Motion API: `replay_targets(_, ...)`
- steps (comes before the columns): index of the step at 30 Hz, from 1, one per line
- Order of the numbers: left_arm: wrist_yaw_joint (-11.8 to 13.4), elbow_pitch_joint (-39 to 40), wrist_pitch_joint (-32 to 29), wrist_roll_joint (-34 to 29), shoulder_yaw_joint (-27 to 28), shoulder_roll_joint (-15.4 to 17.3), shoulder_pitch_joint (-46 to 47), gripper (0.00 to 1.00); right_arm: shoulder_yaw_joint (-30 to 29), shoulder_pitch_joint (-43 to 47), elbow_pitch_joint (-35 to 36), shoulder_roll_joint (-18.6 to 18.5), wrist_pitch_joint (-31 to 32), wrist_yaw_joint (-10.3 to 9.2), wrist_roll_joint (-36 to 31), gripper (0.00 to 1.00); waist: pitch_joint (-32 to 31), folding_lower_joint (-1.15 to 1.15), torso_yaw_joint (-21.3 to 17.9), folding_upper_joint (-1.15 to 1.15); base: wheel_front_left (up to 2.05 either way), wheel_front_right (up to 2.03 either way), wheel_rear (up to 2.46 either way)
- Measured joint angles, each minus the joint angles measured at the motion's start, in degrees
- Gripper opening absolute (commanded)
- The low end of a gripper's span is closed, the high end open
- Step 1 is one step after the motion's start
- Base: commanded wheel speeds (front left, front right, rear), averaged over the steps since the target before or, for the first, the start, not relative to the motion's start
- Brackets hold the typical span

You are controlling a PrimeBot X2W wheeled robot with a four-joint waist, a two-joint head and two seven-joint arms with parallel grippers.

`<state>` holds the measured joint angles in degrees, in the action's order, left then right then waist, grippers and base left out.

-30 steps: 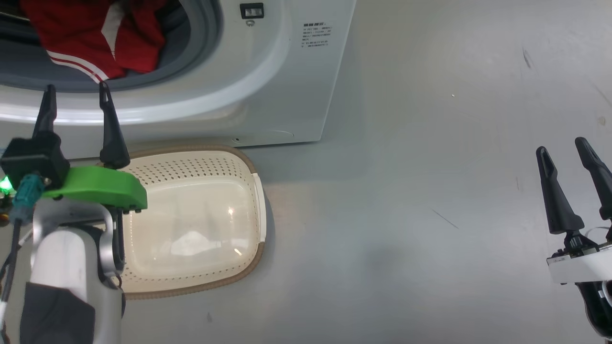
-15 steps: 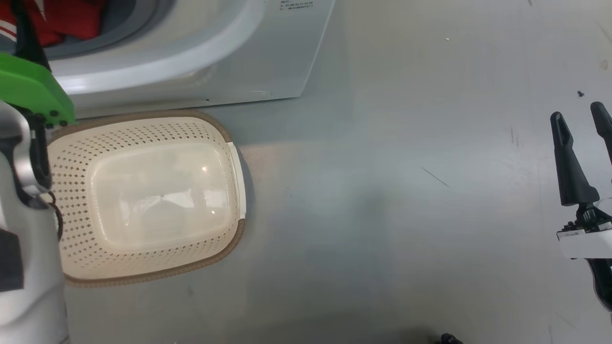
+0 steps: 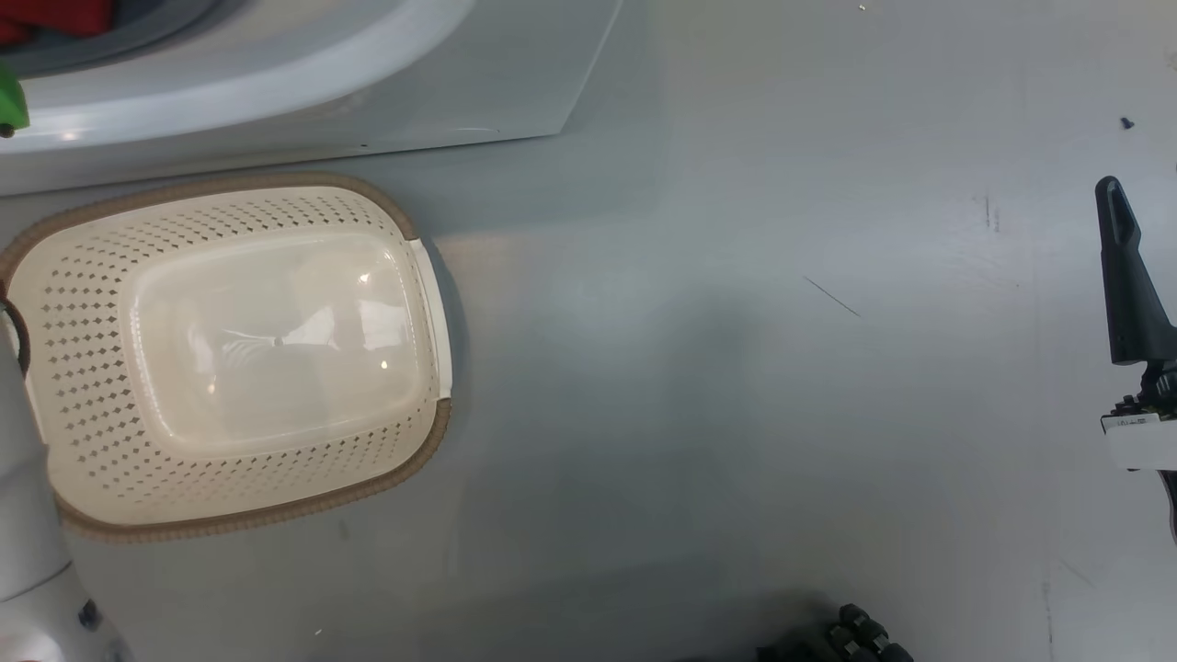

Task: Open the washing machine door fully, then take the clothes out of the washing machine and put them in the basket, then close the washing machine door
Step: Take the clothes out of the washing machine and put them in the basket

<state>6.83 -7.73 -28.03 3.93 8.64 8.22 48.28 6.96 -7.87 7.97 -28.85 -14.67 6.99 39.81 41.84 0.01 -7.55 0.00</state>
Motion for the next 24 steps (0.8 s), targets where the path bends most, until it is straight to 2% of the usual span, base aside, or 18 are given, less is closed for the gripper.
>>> replay_targets(10,0.0,-3.76,-1.43,-1.59,2.05,0.18,1.49,1.0,-0.15,-0.26,-0.05,-0.24,0.0,0.0,0.01,1.0,1.5,0.0,0.14,0.0,0.0,0.0,0.0)
replay_targets(24,0.0,-5.76,-3.26,-2.6,0.86,-0.16,5.49,1.0,-0.44,-1.2,0.07,-1.01,0.0,0.0,0.46,1.0,3.16,0.0,0.0,0.0,0.0,0.0,0.0)
